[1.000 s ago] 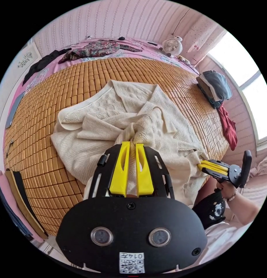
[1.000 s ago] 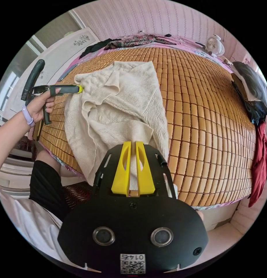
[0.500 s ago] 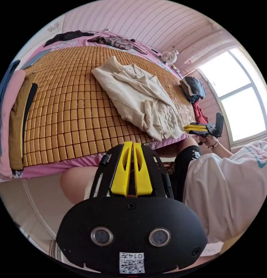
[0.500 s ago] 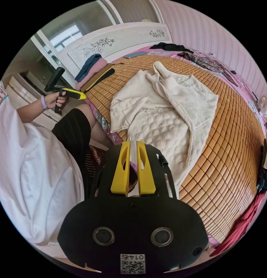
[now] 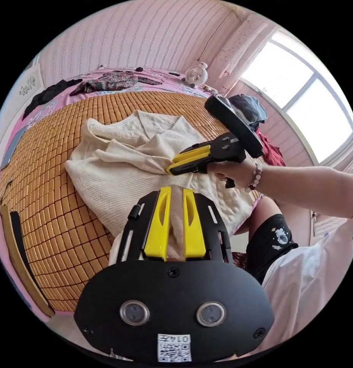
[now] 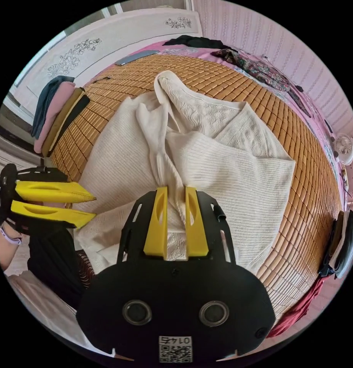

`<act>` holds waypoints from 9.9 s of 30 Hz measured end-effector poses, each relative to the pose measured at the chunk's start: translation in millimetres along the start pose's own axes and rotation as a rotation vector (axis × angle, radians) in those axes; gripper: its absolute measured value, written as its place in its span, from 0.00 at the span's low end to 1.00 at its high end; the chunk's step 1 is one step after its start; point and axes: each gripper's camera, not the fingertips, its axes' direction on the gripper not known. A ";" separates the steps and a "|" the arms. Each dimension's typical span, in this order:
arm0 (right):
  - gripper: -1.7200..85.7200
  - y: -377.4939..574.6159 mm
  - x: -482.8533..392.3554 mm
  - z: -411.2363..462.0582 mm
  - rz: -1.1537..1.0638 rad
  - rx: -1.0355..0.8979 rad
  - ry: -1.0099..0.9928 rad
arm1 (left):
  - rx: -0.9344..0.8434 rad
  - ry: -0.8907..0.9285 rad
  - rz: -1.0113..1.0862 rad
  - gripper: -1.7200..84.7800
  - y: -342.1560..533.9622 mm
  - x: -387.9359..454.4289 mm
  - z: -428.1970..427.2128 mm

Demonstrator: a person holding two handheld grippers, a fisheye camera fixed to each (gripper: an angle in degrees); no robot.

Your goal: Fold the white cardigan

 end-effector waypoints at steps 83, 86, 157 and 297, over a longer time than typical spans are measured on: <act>0.03 163.3 136.1 28.5 0.140 0.008 -0.095 | 0.007 -0.104 -0.204 0.15 135.8 29.6 30.9; 0.02 167.2 128.1 13.5 0.101 0.031 -0.069 | -0.016 -0.153 -0.211 0.12 126.6 23.1 38.9; 0.13 294.7 386.3 -108.4 0.971 0.111 0.134 | -0.029 -0.005 -0.395 0.04 169.1 -129.0 -60.4; 0.04 204.7 275.3 -289.2 0.651 0.604 0.221 | -0.164 0.063 -0.101 0.05 -85.7 17.3 124.0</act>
